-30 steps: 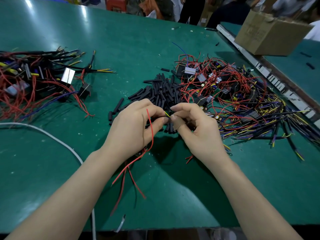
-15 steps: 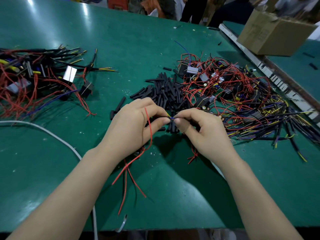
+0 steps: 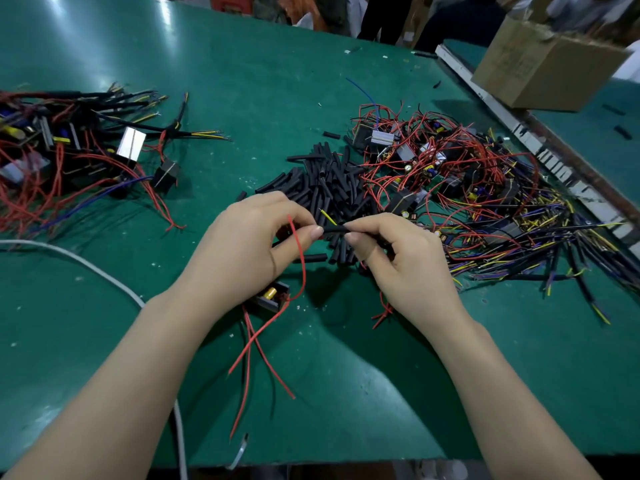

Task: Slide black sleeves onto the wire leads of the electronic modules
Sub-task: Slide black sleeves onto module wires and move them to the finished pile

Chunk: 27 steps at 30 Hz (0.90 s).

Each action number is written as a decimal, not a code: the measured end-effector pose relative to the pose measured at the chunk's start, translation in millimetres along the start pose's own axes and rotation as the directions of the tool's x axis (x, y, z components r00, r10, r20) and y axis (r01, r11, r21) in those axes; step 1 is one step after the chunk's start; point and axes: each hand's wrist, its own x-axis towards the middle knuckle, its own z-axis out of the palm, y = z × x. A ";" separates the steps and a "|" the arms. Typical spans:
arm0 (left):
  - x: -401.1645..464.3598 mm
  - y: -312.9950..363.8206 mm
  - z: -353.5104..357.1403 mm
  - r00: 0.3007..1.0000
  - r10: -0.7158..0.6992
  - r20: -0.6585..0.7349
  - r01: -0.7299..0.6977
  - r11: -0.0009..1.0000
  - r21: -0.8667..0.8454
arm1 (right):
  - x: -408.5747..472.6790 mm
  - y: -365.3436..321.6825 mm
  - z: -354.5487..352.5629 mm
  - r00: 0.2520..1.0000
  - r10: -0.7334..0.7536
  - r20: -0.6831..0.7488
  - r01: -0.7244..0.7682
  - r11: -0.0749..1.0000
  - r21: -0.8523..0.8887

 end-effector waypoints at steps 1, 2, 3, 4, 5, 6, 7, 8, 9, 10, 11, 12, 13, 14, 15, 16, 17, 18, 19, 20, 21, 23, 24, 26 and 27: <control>0.4 1.7 1.0 1.000 0.011 -0.002 -0.011 1.000 0.018 | 0.1 -0.2 -0.5 1.000 -0.008 -0.005 0.008 1.000 -0.005; 0.5 3.7 2.3 1.000 0.018 -0.001 -0.018 0.999 0.026 | 0.2 -0.7 -0.9 1.000 -0.016 -0.015 0.015 1.000 -0.010; 0.9 5.7 3.1 1.000 0.023 -0.002 -0.023 1.000 0.014 | 0.5 -1.3 -1.0 0.999 -0.025 -0.024 0.025 1.000 -0.012; 1.3 7.4 3.7 1.000 0.014 -0.010 -0.014 1.000 -0.026 | 0.8 -2.1 -1.2 0.999 -0.040 -0.032 0.039 0.999 -0.010; 1.4 8.1 3.4 0.999 -0.025 -0.021 0.023 0.996 -0.087 | 1.2 -2.9 -1.2 0.997 -0.060 -0.042 0.060 0.998 -0.005; 2.0 7.6 1.9 0.994 -0.106 -0.025 0.101 0.983 -0.152 | 1.6 -3.6 -1.4 0.995 -0.080 -0.053 0.080 0.997 0.003; 2.9 6.0 -0.1 0.977 -0.213 0.004 0.210 0.958 -0.197 | 2.0 -4.1 -2.0 0.994 -0.089 -0.066 0.090 0.996 0.016; 3.8 2.5 -2.3 0.947 -0.313 0.067 0.321 0.927 -0.193 | 2.4 -4.3 -3.1 0.993 -0.085 -0.078 0.088 0.996 0.034; 3.9 -1.2 -4.5 0.912 -0.384 0.143 0.403 0.903 -0.150 | 2.8 -4.2 -4.3 0.993 -0.076 -0.090 0.081 0.995 0.053; 3.3 -4.1 -7.3 0.875 -0.429 0.223 0.462 0.879 -0.120 | 2.7 -4.1 -5.4 0.992 -0.070 -0.101 0.077 0.995 0.070; 2.8 -6.0 -10.4 0.839 -0.453 0.303 0.506 0.853 -0.127 | 2.4 -4.1 -6.0 0.991 -0.068 -0.112 0.077 0.993 0.084; 2.8 -6.5 -14.0 0.803 -0.454 0.386 0.547 0.819 -0.174 | 1.9 -4.0 -6.5 0.990 -0.068 -0.121 0.079 0.992 0.093; 2.8 -6.9 -18.4 0.772 -0.440 0.460 0.581 0.782 -0.227 | 1.7 -4.0 -6.7 0.990 -0.068 -0.125 0.080 0.992 0.099; 2.9 -7.2 -23.2 0.748 -0.413 0.519 0.600 0.754 -0.265 | 1.7 -4.2 -6.9 0.990 -0.068 -0.125 0.081 0.992 0.100; 2.7 -8.3 -28.2 0.736 -0.364 0.571 0.597 0.746 -0.295 | 2.0 -4.3 -7.0 0.990 -0.071 -0.122 0.084 0.991 0.102; 2.6 -9.1 -33.3 0.729 -0.305 0.612 0.583 0.746 -0.322 | 2.2 -4.5 -7.4 0.990 -0.075 -0.118 0.088 0.990 0.107; 2.3 -10.5 -37.8 0.725 -0.245 0.644 0.564 0.747 -0.351 | 2.2 -4.7 -7.9 0.991 -0.076 -0.112 0.089 0.989 0.118; 2.3 -12.7 -41.8 0.715 -0.193 0.672 0.554 0.743 -0.376 | 2.3 -5.1 -8.9 0.992 -0.069 -0.104 0.083 0.987 0.136; 1.7 -14.8 -44.8 0.703 -0.144 0.696 0.544 0.740 -0.396 | 2.2 -5.8 -9.9 0.994 -0.053 -0.094 0.067 0.985 0.157; 1.1 -16.0 -46.9 0.689 -0.108 0.716 0.539 0.738 -0.407 | 2.1 -6.9 -11.2 0.996 -0.032 -0.079 0.046 0.983 0.180; 0.8 -16.3 -47.7 0.677 -0.085 0.731 0.536 0.738 -0.411 | 2.3 -8.1 -12.7 0.998 -0.012 -0.058 0.024 0.979 0.201; 1.3 -15.6 -47.1 0.667 -0.097 0.738 0.558 0.721 -0.410 | 2.2 -10.1 -15.5 1.000 0.007 -0.021 -0.002 0.972 0.234; 2.5 -14.4 -46.2 0.665 -0.119 0.737 0.578 0.707 -0.408 | 2.3 -10.4 -17.1 1.000 0.006 -0.010 -0.003 0.969 0.245; 4.8 -11.0 -45.5 0.648 -0.139 0.749 0.605 0.692 -0.395 | 2.6 -9.6 -20.8 1.000 -0.009 0.006 0.007 0.964 0.265; 6.0 -9.2 -45.4 0.635 -0.135 0.760 0.611 0.690 -0.388 | 2.8 -8.5 -22.4 1.000 -0.019 0.010 0.016 0.964 0.267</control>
